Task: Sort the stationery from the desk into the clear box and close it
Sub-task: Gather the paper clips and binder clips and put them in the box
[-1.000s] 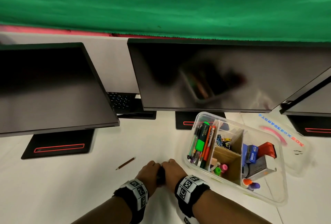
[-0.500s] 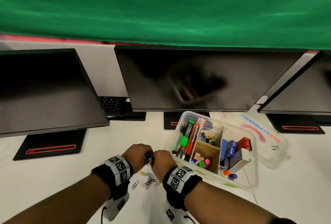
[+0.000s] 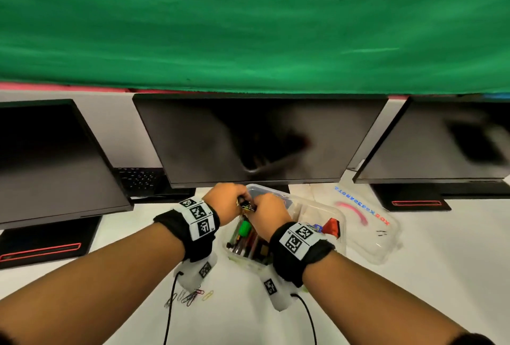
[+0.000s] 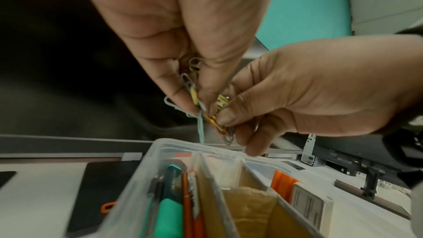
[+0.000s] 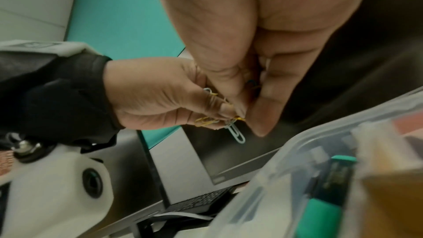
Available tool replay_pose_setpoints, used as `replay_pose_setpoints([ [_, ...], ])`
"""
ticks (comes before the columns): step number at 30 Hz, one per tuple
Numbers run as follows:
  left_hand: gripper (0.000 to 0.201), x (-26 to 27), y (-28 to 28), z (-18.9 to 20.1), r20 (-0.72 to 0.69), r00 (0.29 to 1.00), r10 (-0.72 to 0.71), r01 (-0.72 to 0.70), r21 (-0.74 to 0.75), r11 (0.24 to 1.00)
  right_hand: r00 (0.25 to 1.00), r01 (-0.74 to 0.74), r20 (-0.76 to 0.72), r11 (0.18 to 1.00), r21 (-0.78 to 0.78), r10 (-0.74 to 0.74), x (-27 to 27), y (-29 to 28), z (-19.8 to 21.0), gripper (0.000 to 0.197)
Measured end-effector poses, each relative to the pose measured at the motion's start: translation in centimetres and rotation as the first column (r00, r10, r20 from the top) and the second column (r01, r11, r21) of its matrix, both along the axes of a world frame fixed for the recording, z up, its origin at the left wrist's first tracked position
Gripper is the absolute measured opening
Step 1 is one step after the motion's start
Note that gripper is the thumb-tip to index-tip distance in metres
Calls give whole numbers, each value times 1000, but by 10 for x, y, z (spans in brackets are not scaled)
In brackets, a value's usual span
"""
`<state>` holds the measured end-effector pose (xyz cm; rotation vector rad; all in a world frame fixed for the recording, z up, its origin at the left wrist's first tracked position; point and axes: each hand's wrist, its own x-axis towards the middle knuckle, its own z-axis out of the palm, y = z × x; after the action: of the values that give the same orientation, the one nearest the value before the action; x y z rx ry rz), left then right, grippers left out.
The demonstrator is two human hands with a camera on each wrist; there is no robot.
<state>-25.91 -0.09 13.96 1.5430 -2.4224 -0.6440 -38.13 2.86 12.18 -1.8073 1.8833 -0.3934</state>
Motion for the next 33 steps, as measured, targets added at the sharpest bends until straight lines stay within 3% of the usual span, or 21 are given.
replay_pose_setpoints([
  [5, 32, -54, -2, -12, -47, 999, -5, 6, 24, 1000, 993, 110, -39, 993, 32, -108, -49, -1, -5, 21],
  [16, 34, -98, -14, -28, -46, 996, 82, -74, 143, 987, 983, 129, -141, 987, 95, -115, -85, -13, -14, 21],
  [22, 42, -90, -12, -38, -198, 969, 145, -84, 288, 954, 985, 133, -123, 983, 126, -117, -88, -13, -19, 29],
  [25, 38, -79, -14, -37, -227, 965, 132, -76, 240, 968, 989, 102, -120, 986, 129, -87, -84, -11, -15, 26],
  [28, 32, -61, -13, -32, -213, 964, 157, -115, 198, 973, 993, 52, -111, 991, 124, -38, -75, -7, -9, 8],
  [33, 30, -12, -7, -27, -190, 959, 209, -179, 162, 970, 998, -52, -40, 997, 53, 55, -36, 4, -1, 16],
])
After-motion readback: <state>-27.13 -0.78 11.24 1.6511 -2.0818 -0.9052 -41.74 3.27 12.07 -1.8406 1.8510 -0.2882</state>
